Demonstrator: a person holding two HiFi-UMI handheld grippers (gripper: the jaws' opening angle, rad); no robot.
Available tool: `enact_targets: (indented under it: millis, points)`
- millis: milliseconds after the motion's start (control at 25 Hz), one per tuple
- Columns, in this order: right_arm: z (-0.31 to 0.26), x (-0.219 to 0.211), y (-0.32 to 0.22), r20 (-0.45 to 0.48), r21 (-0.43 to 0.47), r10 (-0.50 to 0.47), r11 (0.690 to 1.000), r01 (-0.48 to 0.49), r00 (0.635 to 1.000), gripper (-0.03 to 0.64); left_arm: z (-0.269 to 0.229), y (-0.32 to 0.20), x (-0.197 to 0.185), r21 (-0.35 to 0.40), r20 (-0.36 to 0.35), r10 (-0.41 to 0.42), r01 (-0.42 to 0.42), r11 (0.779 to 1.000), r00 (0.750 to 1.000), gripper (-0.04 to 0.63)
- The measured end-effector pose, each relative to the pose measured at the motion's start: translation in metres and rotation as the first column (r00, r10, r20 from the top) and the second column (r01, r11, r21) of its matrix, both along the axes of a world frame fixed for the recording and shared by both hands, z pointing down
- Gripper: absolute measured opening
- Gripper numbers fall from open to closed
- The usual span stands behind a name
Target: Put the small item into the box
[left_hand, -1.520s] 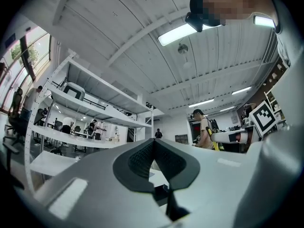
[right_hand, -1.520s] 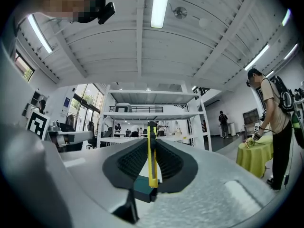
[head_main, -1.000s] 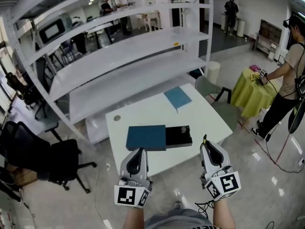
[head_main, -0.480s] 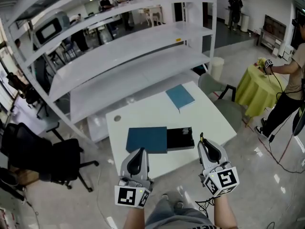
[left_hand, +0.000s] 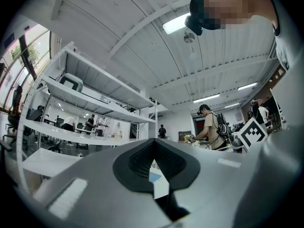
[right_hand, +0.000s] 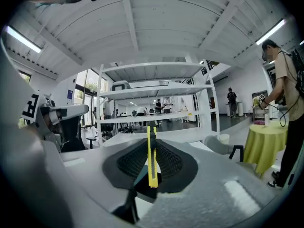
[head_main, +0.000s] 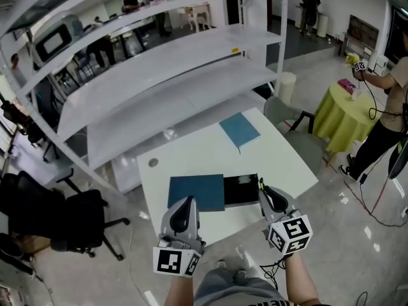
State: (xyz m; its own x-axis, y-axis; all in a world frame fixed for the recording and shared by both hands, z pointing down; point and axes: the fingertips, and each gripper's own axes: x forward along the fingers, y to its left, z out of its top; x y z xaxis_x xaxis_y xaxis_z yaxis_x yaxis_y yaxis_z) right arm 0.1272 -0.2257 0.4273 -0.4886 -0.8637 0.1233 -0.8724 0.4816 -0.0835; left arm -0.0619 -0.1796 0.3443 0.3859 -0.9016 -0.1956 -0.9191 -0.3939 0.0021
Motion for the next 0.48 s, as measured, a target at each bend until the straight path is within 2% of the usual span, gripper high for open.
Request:
enact_targets:
  millis: [480]
  points:
    - [0.058,-0.022,-0.034,-0.023,-0.163,0.000,0.987,-0.004,1.000,0.057,0.019,-0.023,-0.024,-0.050,-0.009,0.011,-0.011,0.999,1.000,0.018]
